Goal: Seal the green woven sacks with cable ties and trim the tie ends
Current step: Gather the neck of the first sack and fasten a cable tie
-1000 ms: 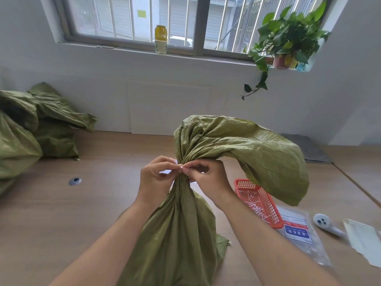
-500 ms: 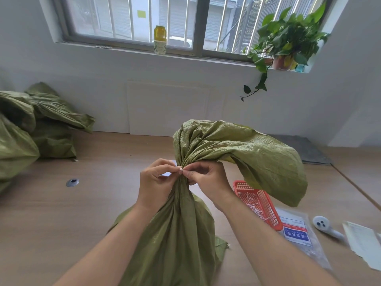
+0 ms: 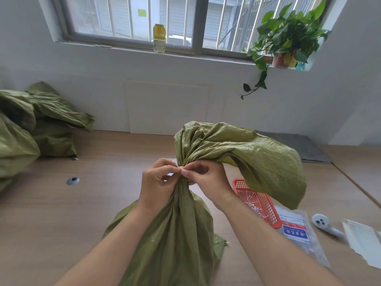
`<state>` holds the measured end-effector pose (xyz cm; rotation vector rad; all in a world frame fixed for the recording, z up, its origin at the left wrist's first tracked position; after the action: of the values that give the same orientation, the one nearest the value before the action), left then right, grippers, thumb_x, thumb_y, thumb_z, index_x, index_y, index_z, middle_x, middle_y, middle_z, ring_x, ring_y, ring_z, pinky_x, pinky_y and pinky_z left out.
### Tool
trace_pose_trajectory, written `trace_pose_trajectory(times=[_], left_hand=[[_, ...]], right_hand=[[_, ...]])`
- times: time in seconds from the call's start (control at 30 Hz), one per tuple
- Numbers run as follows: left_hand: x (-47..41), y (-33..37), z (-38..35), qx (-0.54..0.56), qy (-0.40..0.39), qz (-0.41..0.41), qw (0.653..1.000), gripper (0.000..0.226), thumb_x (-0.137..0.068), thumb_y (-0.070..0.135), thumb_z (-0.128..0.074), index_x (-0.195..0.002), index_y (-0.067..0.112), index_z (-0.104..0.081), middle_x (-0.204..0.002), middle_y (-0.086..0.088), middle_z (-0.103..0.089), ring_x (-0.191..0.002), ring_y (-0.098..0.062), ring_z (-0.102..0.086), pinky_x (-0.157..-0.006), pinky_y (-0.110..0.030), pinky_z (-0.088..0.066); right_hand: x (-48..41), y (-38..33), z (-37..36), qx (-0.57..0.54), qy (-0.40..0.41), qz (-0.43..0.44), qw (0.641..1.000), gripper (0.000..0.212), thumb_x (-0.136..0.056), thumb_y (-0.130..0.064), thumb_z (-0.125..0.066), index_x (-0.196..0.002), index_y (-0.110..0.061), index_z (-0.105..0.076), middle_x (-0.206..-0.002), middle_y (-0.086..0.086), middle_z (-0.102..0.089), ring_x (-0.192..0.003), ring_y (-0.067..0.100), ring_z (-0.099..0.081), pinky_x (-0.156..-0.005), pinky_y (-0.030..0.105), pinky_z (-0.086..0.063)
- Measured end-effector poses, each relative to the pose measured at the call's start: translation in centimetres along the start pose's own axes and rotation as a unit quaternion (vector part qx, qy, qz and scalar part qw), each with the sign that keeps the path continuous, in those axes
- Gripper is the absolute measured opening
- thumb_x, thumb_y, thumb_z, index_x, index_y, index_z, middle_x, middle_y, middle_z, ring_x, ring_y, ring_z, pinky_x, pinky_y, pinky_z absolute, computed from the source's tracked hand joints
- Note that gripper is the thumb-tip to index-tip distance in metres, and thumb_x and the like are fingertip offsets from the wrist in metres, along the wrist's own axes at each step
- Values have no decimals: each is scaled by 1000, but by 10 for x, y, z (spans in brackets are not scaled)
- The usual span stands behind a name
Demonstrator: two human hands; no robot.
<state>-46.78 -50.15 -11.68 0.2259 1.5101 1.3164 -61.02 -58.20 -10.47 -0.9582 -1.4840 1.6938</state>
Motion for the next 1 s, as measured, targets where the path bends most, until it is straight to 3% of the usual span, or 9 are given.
trace_pose_trajectory(times=[0.13,0.27,0.47,0.57,0.63,0.73,0.87,0.93,1.0], left_hand=[[1,0,-3,43,-71,85,993,17,-91,-2,-72,-96,9,-83,-100,-7,-71,-94,-19,-72,-79,-28,-61],[-4,4,-1,132,-73,204,967,11,-96,9,-71,-92,5,-80,-90,-16,-78,-87,-25,-76,-90,-41,-62],[-11,14,-2,-55,-163,120,978,15,-103,13,-60,-90,18,-58,-76,7,-64,-63,-9,-58,-81,-41,-55],[-10,28,-2,-91,-183,57,977,19,-102,14,-49,-91,29,-52,-99,3,-57,-83,-14,-64,-91,-48,-57],[-5,29,-1,-50,-186,76,978,24,-103,12,-46,-91,31,-51,-110,0,-56,-96,-27,-69,-95,-50,-58],[2,21,5,71,-153,159,973,23,-109,2,-40,-94,15,-51,-115,-3,-54,-102,-28,-74,-100,-48,-58],[6,15,14,258,-112,236,930,21,-110,-2,-34,-95,4,-48,-112,-10,-52,-113,-42,-70,-103,-49,-54],[10,13,14,273,-114,250,922,18,-110,0,-37,-97,4,-50,-107,-12,-54,-115,-40,-70,-102,-48,-56],[10,13,15,206,-130,244,939,14,-109,8,-44,-99,3,-52,-102,-15,-59,-114,-31,-72,-97,-45,-59]], right_hand=[[4,5,8,35,47,61,996,15,-82,-7,-86,-82,-22,-83,-82,5,-80,-81,30,-77,-79,51,-64],[10,1,6,144,69,156,975,7,-85,-12,-84,-91,-16,-83,-82,-6,-80,-79,10,-75,-81,37,-62],[20,-10,-3,273,66,278,919,6,-92,-15,-78,-97,-13,-80,-88,-5,-74,-80,9,-68,-76,26,-55],[27,-15,-5,342,82,328,877,6,-93,-17,-76,-97,-13,-78,-93,-2,-65,-83,12,-61,-75,22,-50],[29,-16,-5,366,86,340,862,6,-92,-17,-74,-96,-13,-76,-93,2,-59,-81,14,-57,-70,23,-49],[30,-16,-2,372,76,352,856,5,-89,-13,-74,-94,-13,-74,-94,1,-58,-84,16,-59,-72,30,-52],[22,-13,5,380,62,351,854,3,-91,-15,-74,-94,-14,-74,-96,-1,-57,-89,16,-59,-77,33,-53],[20,-9,4,377,55,343,858,2,-91,-14,-74,-93,-13,-73,-96,-2,-57,-88,14,-59,-78,31,-53],[20,-7,4,372,55,340,862,2,-91,-12,-74,-91,-11,-72,-95,-3,-59,-85,9,-58,-78,25,-52]])
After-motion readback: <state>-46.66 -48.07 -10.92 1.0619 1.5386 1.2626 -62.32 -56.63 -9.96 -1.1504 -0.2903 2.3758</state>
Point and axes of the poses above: each hand's wrist, its own x-axis away from the middle knuckle, its own z-axis out of the back of the hand, y = z × x, the point moved 5 cm from there along -x, towards the middle knuckle
